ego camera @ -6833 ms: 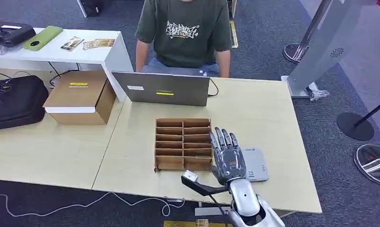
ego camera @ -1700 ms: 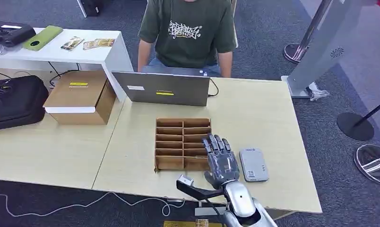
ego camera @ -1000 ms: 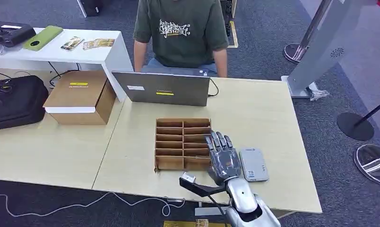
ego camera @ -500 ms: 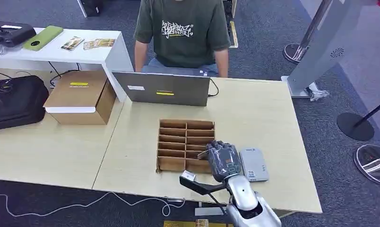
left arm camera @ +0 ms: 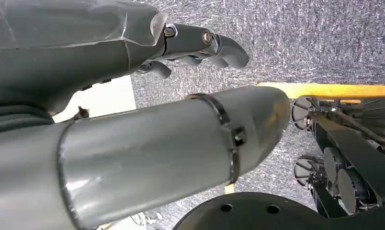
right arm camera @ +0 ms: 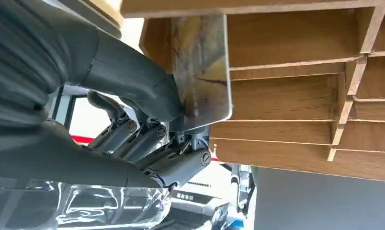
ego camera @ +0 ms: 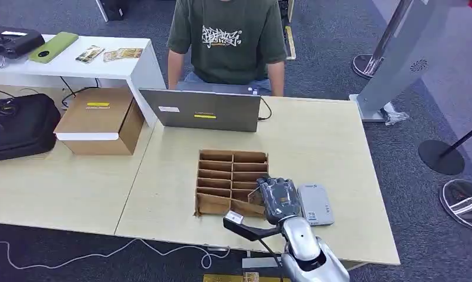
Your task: Pass the card to the sensor for recognition and then transmit it.
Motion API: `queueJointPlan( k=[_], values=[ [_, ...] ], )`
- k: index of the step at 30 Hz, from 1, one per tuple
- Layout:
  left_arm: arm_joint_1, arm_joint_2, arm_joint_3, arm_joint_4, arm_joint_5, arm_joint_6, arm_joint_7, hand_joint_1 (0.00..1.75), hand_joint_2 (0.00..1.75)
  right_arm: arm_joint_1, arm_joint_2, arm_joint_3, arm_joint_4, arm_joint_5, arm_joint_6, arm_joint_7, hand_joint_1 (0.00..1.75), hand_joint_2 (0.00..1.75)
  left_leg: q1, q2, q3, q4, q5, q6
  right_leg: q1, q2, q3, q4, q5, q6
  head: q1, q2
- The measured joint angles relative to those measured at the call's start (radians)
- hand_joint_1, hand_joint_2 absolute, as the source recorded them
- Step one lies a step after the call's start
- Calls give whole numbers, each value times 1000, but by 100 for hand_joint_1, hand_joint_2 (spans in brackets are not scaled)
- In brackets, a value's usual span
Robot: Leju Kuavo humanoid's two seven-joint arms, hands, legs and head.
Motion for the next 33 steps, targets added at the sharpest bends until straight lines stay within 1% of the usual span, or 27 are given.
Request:
queueJointPlan(
  k=[6, 10, 17, 33],
  values=[
    [0, -1, 0, 0, 0, 1, 0, 0, 0, 0, 0, 0, -3, 4, 6, -2, 175, 175, 0, 0, 0, 0, 0, 0, 0, 0, 0, 0, 0, 0, 0, 0],
    [0, -2, 0, 0, 1, 1, 0, 0, 0, 0, 0, -2, -13, 4, -7, 8, 175, 175, 0, 0, 0, 0, 0, 0, 0, 0, 0, 0, 0, 0, 0, 0],
    [0, -5, 0, 0, 2, 3, 0, 0, 0, 15, 2, -34, -81, -2, -29, 23, 175, 175, 0, 0, 0, 0, 0, 0, 0, 0, 0, 0, 0, 0, 0, 0],
    [-2, -13, 0, 0, -2, 13, 0, 0, 0, 70, 48, -102, -181, -49, -56, 25, 175, 175, 0, 0, 0, 0, 0, 0, 0, 0, 0, 0, 0, 0, 0, 0]
  ],
)
